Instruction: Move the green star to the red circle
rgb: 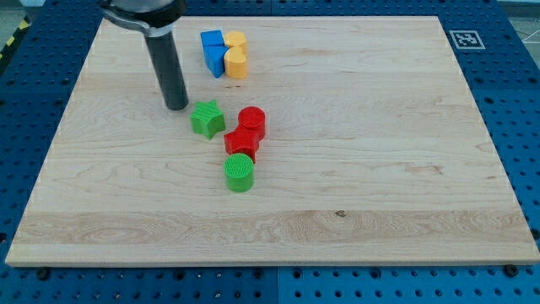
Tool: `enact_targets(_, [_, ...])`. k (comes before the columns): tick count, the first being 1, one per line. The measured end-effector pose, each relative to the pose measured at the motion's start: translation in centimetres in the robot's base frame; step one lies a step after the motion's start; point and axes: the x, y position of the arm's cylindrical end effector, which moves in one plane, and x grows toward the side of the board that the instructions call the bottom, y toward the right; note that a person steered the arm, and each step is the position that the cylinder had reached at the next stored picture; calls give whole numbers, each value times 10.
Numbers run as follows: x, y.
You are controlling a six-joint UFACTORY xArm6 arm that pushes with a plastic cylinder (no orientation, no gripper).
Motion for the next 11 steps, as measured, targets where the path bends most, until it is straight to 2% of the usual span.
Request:
enact_targets(3, [35, 11])
enact_targets(6, [11, 16])
enact_targets(11, [26, 50])
